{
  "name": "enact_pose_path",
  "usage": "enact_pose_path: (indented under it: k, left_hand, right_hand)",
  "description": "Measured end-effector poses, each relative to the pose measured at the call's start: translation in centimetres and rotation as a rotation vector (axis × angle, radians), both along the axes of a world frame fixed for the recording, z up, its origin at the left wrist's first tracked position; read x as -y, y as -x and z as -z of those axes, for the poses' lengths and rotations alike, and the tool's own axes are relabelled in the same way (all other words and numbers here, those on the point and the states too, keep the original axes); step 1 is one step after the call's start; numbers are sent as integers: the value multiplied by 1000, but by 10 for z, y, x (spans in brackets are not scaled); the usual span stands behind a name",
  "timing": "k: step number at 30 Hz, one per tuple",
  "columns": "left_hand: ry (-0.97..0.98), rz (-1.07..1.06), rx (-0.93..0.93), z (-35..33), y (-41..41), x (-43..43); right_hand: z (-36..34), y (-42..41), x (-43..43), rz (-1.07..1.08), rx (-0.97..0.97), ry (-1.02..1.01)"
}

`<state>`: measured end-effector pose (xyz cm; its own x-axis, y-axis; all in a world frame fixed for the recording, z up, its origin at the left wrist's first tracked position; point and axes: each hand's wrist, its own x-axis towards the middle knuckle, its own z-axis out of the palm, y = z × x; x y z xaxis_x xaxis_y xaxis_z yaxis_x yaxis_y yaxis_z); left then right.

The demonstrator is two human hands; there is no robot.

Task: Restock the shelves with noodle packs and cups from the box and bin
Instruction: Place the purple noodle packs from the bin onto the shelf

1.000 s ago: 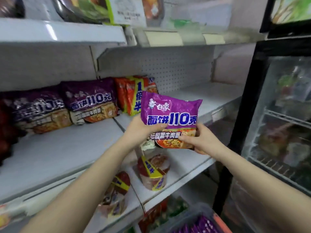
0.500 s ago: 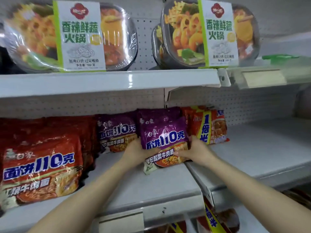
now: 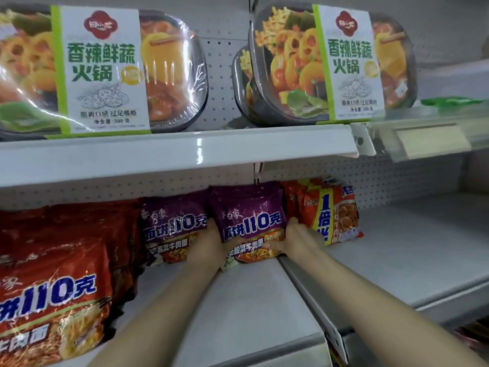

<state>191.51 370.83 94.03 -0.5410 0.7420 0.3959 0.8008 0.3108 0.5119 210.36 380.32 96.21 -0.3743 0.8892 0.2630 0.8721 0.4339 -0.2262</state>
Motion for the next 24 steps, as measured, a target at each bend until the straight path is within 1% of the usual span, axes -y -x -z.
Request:
enact_pose_path:
  k: [3, 6, 8, 10, 12, 14, 17, 20, 24]
  left_hand:
    - [16, -57, -34, -7, -3, 3]
    - [132, -168, -114, -28, -8, 8]
    - [180, -254, -149, -43, -16, 12]
    - [144, -305, -199, -57, -29, 16]
    - [63, -297, -248, -65, -47, 20]
    - [-32, -230, -277, -71, -73, 21]
    - [-150, -15, -301, -82, -127, 18]
    - [-158, 166, -302, -97, -189, 12]
    - [-186, 411, -323, -87, -269, 8]
  right_hand:
    - [3, -7, 4, -10, -28, -11]
    - [-2, -20, 7, -30, -85, 12]
    - [-8, -34, 9, -50, -103, -38]
    - [-16, -51, 14, -88, -117, -98]
    - [-21, -72, 13, -122, -154, -94]
    - [-21, -97, 7, -103, -212, -84]
    - [-15, -141, 11, 4, -234, -99]
    - [-4, -190, 20, 112, -275, -87]
    - [20, -265, 40, 234, -273, -62]
